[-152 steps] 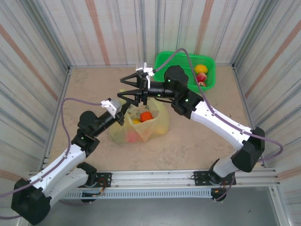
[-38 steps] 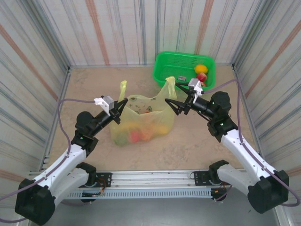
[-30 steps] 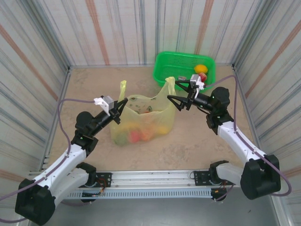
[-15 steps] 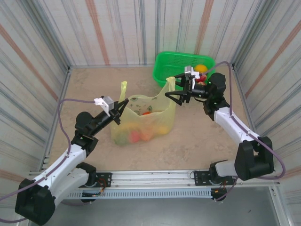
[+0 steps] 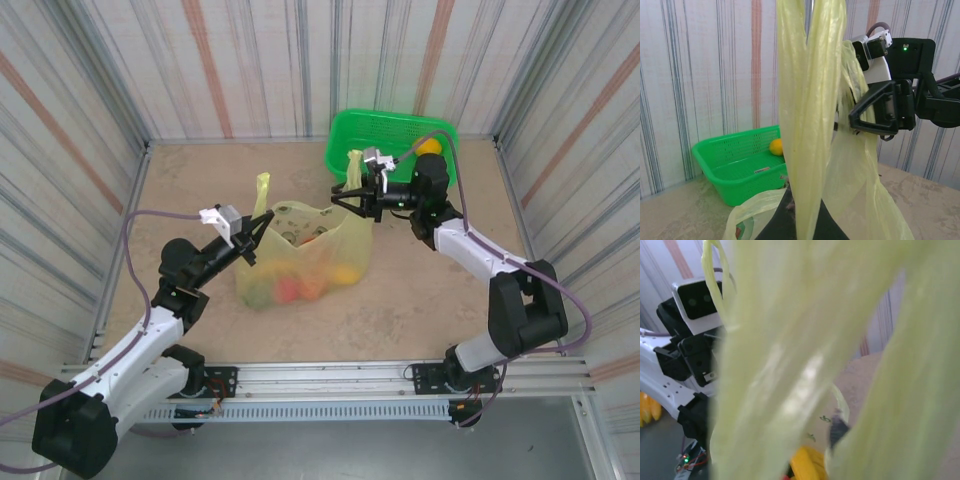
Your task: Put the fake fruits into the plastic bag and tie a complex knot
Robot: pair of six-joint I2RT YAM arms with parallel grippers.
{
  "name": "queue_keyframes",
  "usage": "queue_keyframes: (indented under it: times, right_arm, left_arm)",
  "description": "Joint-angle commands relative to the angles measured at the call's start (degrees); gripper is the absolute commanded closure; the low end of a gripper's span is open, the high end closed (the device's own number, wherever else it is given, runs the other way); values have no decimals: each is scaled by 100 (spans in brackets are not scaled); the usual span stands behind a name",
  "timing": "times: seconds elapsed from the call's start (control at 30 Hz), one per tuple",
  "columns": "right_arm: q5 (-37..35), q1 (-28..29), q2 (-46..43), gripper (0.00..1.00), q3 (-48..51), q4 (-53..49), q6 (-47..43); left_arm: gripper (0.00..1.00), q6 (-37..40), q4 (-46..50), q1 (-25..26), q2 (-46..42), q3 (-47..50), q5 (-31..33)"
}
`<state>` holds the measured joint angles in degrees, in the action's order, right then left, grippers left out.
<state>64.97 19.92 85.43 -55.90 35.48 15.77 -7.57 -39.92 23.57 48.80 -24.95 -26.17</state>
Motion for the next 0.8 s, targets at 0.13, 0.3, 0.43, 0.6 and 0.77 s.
queue_keyframes:
  times: [0.13,0.3,0.43,0.6,0.77]
  right_arm:
    - [-931,233,-669,100,-298,-1878,-1476]
    - [-3125,1084,-970,100,-967,-4092,-4066]
    - [-4147,1595,-1036,100,-1183,-4479,-5101]
    - [-5203,2116,-973,100,-1194,-4649,-6096]
    - [-4328,1852,-1030,91,-1222,-4941,-5820]
  left_arm:
    - [100,82,-69,-37,-82,-53,-164]
    - [100,302,366,-37,-230,-262,22]
    - [100,545,651,-37,-382,-363,173]
    - [100,634,823,-37,-497,-464,277]
    - [100,628,864,-39,-455,-412,245]
